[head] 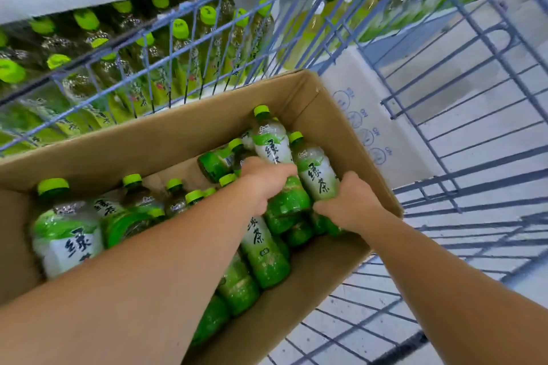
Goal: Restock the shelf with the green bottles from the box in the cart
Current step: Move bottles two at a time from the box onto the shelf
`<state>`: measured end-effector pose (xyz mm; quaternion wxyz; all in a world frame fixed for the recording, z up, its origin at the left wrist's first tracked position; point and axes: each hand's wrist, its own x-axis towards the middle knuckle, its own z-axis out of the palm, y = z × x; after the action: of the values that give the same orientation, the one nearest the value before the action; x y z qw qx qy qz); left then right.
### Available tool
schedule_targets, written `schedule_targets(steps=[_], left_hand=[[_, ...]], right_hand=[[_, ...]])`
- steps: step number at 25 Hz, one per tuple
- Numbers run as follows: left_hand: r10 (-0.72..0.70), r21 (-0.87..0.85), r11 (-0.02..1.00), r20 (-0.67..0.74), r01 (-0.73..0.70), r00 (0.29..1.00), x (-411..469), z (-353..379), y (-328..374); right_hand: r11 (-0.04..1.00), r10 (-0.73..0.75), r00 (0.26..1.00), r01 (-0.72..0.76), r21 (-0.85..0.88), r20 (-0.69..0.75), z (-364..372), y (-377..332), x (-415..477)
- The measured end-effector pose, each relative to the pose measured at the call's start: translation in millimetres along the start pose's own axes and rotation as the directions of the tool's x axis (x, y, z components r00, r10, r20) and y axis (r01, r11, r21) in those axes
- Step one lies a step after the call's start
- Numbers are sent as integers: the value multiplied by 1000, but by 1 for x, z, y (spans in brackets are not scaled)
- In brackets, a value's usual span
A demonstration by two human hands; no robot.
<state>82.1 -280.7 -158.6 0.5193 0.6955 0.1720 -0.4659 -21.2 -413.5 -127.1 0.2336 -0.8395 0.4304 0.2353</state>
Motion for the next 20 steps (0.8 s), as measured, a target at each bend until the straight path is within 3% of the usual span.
schedule_targets(steps=[3, 6, 11, 20], left_hand=[[20, 95, 995, -17, -18, 1000, -15, -20, -13], [83, 176, 982, -53, -73, 995, -41, -43, -19], [172, 219, 961, 17, -171, 985, -124, -88, -12], [286, 250, 935, -117, -250, 951, -281, -171, 7]], right_hand=[[962, 28, 998, -43, 271, 59, -3, -1, -10], [902, 24, 995, -61, 427, 92, -10, -6, -32], [878, -20, 992, -44, 476, 128, -35, -25, -100], [826, -153, 987, 104, 554, 43, -75, -76, -236]])
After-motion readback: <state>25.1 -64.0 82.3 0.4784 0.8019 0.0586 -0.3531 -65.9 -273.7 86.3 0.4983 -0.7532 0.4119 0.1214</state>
